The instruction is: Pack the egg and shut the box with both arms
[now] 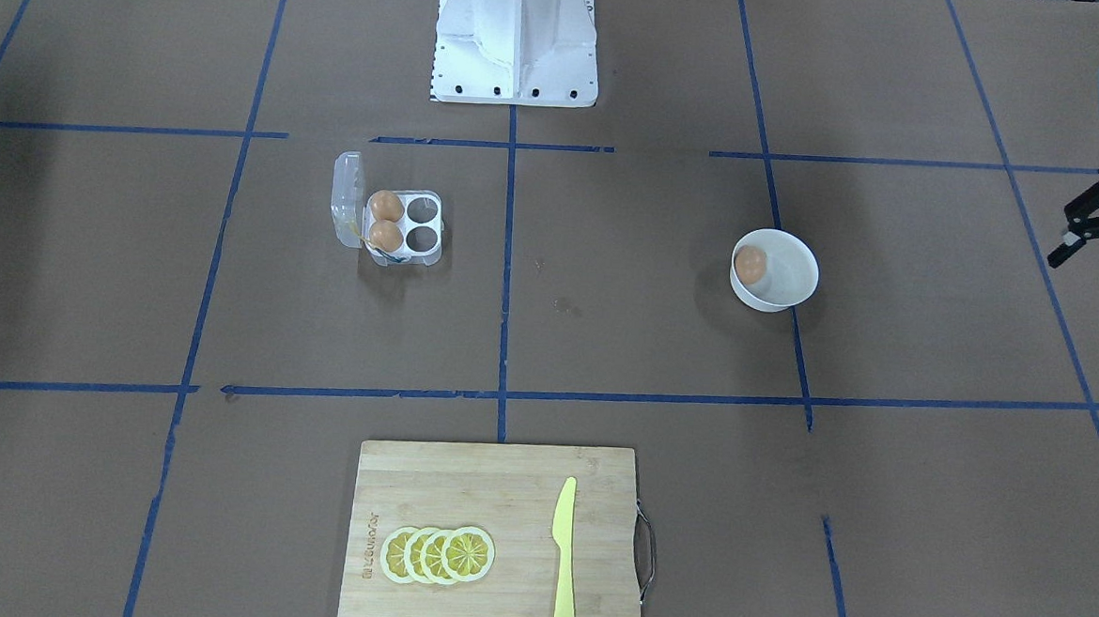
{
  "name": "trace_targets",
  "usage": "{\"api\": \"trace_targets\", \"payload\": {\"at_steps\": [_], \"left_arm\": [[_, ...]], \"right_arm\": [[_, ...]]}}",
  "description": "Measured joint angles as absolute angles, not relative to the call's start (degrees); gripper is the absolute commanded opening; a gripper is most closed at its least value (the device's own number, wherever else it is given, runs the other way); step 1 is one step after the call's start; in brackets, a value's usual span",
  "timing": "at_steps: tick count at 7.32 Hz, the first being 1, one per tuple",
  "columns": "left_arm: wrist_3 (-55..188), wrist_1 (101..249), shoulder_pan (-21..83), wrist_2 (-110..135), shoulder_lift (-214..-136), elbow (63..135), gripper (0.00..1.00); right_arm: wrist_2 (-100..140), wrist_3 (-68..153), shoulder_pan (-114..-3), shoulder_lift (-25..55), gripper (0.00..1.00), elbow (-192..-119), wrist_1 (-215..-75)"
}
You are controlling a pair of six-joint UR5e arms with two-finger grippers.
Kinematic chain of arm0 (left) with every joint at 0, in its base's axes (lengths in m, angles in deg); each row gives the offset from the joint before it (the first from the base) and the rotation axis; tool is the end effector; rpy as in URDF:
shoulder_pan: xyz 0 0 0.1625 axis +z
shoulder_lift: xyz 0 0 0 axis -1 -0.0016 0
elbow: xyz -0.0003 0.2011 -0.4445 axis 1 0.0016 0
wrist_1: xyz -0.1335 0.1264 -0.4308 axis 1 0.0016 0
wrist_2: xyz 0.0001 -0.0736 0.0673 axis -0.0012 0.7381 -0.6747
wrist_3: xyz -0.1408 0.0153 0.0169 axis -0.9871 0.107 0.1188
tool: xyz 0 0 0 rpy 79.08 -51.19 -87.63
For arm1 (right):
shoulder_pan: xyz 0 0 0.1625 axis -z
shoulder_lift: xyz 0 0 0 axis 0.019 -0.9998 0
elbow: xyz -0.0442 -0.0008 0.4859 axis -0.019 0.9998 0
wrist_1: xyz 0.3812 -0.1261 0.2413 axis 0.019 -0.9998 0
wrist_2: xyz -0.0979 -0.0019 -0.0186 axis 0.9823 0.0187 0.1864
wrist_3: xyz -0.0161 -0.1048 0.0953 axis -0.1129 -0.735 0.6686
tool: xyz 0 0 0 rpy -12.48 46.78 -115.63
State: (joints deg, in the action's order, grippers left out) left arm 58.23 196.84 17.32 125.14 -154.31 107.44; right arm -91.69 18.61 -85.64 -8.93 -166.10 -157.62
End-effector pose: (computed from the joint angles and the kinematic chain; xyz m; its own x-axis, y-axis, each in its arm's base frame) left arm 0.1396 -0.5570 0.5607 0.5326 0.5014 -0.6819 0.0440 0.7882 0.6139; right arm 0.0031 -0.5282 0.6560 0.6909 -0.2908 0.6618 0.1461 0.9528 0.2660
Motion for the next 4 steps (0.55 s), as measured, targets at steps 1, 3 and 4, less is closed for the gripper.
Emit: {"api": "trace_targets", "payload": {"at_steps": [1, 3, 4], "left_arm": [[49.08, 196.83, 23.5, 119.82, -153.79, 110.3, 1.0], [36.33, 196.6, 34.71, 110.11, -153.55, 113.28, 1.0], [33.49, 196.31, 38.31, 107.25, -153.64, 113.84, 1.0]], "right_arm": [[-91.76, 18.67, -85.65, -9.06, 1.0, -166.11, -157.62], [-91.84, 18.7, -85.66, -9.36, 1.0, -166.17, -157.62], [-91.85, 18.7, -85.64, -9.39, 1.0, -166.17, -157.62]]}}
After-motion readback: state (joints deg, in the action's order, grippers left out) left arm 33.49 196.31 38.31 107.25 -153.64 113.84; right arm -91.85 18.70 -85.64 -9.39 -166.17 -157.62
